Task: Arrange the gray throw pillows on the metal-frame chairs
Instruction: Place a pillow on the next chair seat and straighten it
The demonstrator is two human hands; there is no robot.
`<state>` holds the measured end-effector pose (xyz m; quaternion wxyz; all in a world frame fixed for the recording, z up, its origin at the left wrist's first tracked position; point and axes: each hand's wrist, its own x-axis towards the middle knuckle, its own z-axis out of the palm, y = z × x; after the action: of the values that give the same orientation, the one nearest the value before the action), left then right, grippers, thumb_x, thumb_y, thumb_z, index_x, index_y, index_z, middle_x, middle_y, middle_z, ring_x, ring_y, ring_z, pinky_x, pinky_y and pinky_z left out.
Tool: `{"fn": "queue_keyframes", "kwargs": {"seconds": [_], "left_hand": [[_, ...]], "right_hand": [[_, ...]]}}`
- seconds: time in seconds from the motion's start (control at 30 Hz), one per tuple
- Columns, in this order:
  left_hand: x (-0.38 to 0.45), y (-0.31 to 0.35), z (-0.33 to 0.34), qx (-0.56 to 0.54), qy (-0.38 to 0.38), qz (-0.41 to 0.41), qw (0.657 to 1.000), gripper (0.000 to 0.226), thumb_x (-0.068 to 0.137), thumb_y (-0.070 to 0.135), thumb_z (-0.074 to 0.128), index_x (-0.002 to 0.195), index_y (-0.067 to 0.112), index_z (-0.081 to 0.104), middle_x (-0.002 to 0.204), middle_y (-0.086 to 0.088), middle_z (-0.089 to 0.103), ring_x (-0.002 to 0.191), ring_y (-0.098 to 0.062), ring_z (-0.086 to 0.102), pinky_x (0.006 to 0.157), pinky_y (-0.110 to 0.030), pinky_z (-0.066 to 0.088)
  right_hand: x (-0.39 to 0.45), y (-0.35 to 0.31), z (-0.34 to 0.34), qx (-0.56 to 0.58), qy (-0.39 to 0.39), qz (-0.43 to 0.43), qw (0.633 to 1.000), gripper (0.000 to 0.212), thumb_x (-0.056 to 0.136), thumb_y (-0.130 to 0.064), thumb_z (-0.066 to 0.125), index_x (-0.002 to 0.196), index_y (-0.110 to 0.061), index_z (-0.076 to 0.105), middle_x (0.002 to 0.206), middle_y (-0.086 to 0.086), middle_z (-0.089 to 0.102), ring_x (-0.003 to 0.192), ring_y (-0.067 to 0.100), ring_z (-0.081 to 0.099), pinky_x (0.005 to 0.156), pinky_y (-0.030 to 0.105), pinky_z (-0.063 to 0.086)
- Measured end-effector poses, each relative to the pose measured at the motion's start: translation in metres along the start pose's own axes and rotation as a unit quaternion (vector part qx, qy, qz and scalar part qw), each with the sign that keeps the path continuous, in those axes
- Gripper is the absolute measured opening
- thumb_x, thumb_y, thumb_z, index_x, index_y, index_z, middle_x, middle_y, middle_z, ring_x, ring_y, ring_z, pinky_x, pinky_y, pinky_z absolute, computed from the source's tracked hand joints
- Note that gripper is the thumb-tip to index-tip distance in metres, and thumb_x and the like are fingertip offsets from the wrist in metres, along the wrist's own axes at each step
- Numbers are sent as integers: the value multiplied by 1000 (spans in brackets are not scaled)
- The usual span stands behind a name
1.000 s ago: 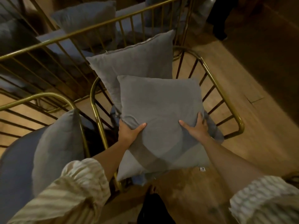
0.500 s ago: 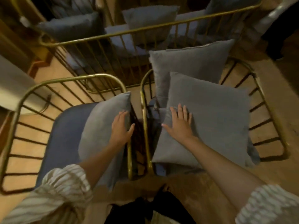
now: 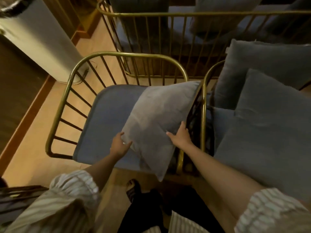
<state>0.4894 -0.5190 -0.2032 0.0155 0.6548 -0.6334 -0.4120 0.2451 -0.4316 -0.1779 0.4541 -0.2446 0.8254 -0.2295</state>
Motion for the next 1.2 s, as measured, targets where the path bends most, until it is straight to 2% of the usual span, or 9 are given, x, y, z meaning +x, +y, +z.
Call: {"fn": "queue_keyframes", "kwargs": {"seconds": [0.1, 0.27, 0.37, 0.5, 0.63, 0.77, 0.97, 1.13, 1.2], "left_hand": [[26, -8, -10, -12, -54, 19, 998, 71, 92, 31, 71, 149, 6, 37, 153, -17, 41, 138, -37, 43, 111, -49, 40], [77, -20, -24, -20, -110, 25, 993, 70, 94, 27, 69, 150, 3, 35, 153, -18, 43, 137, -38, 45, 111, -51, 40], [107, -30, -27, -36, -118, -1, 992, 63, 97, 24, 64, 149, 2, 36, 151, -17, 45, 137, -37, 45, 108, -44, 39], [148, -42, -25, -67, -134, -38, 988, 64, 99, 26, 61, 150, 1, 33, 154, -18, 41, 140, -35, 42, 111, -41, 37], [187, -41, -11, -68, -165, -68, 982, 71, 99, 43, 55, 153, 3, 31, 158, -17, 37, 142, -35, 39, 116, -45, 35], [215, -41, 13, -93, -187, -89, 974, 74, 96, 63, 43, 141, 6, 51, 147, -15, 52, 133, -35, 49, 109, -45, 39], [246, -34, 33, -179, -196, -110, 958, 83, 89, 79, 35, 138, 17, 59, 146, -13, 55, 131, -34, 53, 111, -47, 41], [255, -42, 31, -238, -233, -126, 935, 120, 52, 104, 41, 142, 26, 55, 145, -7, 56, 129, -31, 55, 114, -53, 38], [258, -56, 22, -245, -237, -116, 933, 124, 49, 105, 41, 145, 28, 51, 142, -1, 56, 129, -29, 54, 115, -54, 36]], "right_hand": [[-5, -8, 30, 33, 79, 36, 996, 106, 87, -41, 68, 156, -21, -10, 163, 14, 14, 145, 38, 27, 110, 46, 36], [0, -21, 65, 62, 172, 81, 980, 120, 75, -61, 70, 154, -28, -14, 161, 14, 18, 144, 41, 25, 107, 52, 36], [11, -21, 83, 83, 230, 87, 966, 122, 68, -72, 68, 154, -32, -9, 158, 15, 25, 141, 41, 32, 107, 54, 39], [23, -13, 95, 105, 277, 66, 953, 116, 68, -74, 67, 155, -35, 0, 159, 12, 28, 140, 38, 37, 108, 52, 41], [31, -2, 101, 83, 319, 54, 943, 111, 70, -75, 64, 155, -36, 4, 159, 9, 30, 141, 34, 37, 108, 48, 40], [39, 7, 109, 87, 342, 38, 935, 108, 72, -73, 65, 154, -36, 5, 160, 5, 29, 142, 31, 37, 109, 47, 41], [47, 17, 107, 123, 349, 5, 929, 105, 74, -58, 74, 154, -36, 10, 159, 2, 33, 141, 26, 38, 109, 43, 41], [47, 19, 102, 158, 338, -8, 928, 97, 76, -49, 77, 153, -34, 19, 154, 2, 43, 137, 25, 44, 108, 39, 42], [44, 17, 98, 174, 322, -18, 930, 93, 78, -41, 78, 153, -30, 24, 152, 2, 44, 136, 24, 45, 105, 33, 39]]}}
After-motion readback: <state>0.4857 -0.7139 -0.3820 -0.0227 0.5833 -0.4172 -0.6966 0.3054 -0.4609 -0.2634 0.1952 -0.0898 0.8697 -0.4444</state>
